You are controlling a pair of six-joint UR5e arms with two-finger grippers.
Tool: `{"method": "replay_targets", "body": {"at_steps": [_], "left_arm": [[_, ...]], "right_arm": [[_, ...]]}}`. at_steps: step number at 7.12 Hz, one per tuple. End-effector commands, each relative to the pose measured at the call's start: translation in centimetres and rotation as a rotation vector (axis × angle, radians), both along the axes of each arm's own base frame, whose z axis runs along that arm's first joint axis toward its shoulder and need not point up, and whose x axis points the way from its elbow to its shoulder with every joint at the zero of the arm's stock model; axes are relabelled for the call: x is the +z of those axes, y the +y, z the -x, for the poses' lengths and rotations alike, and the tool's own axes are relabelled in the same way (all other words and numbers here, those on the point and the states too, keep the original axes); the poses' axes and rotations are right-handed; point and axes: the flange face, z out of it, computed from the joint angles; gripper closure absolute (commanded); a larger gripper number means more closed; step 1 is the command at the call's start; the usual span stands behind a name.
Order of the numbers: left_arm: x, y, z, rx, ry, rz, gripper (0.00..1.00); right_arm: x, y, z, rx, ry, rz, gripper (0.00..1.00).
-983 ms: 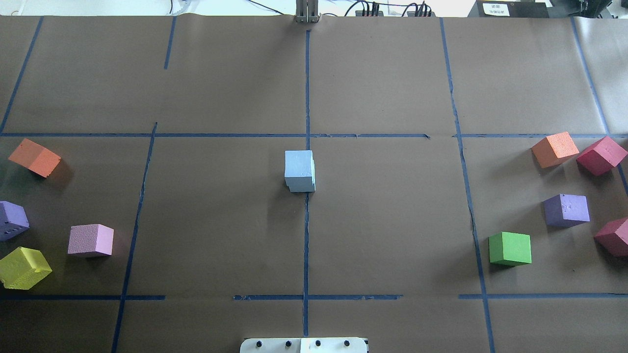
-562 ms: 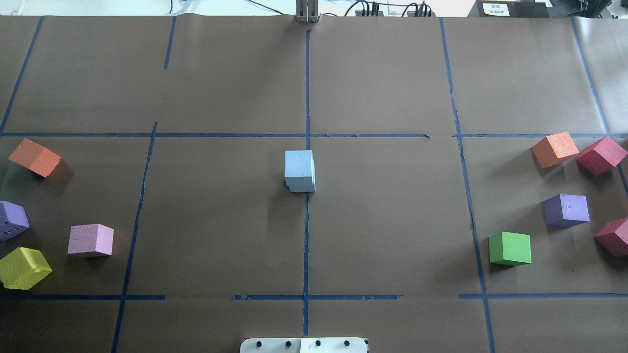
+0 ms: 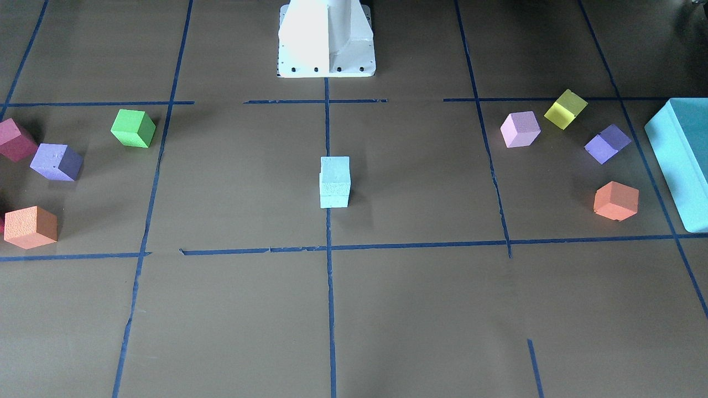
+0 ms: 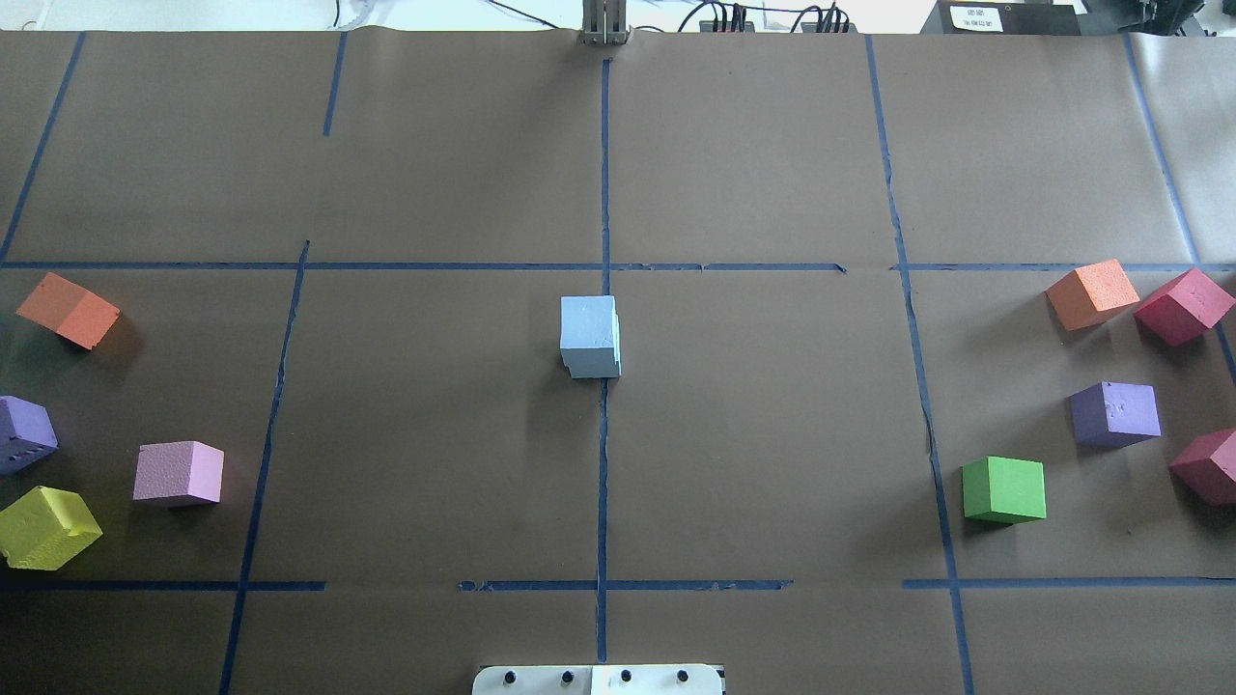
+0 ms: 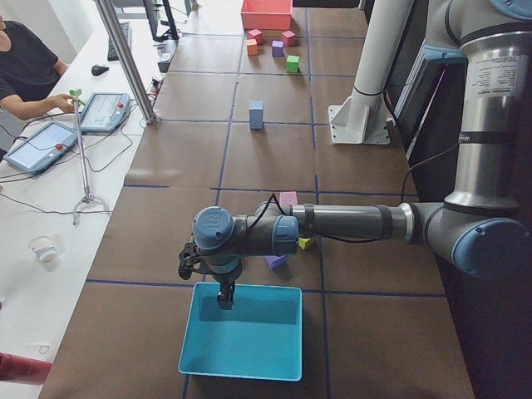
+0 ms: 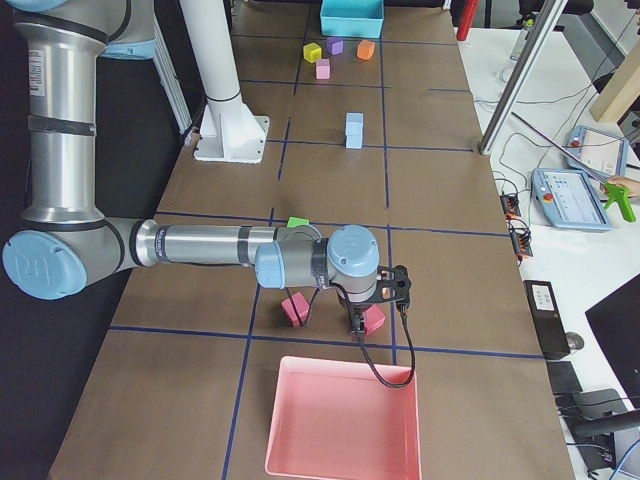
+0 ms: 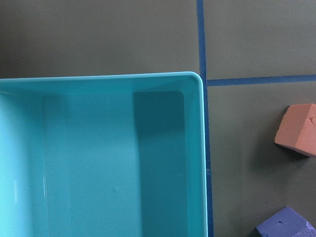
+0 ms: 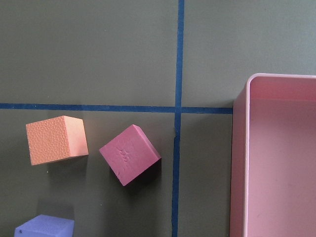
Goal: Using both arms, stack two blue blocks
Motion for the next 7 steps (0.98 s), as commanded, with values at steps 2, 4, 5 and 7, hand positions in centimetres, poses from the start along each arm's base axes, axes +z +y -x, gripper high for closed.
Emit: {"method": "replay_targets", "body": {"at_steps": [2, 4, 5, 7], "left_arm": [[1.91, 0.26, -0.09, 0.004, 0.002, 0.036, 0.00], [1.62, 0.14, -0.09, 0.003, 0.002, 0.031, 0.00], [1.32, 0.08, -0.09, 0.003, 0.002, 0.025, 0.00], [1.17, -0.02, -0.08, 0.003, 0.002, 0.022, 0.00]], "right_arm": [[0.02, 0.00, 0.00, 0.000, 0.001, 0.000, 0.00], [0.11, 0.01, -0.01, 0.000, 0.002, 0.002, 0.00], [0.04, -0.06, -0.02, 0.000, 0.002, 0.000, 0.00], [0.04, -0.06, -0.02, 0.000, 0.002, 0.000, 0.00]]}}
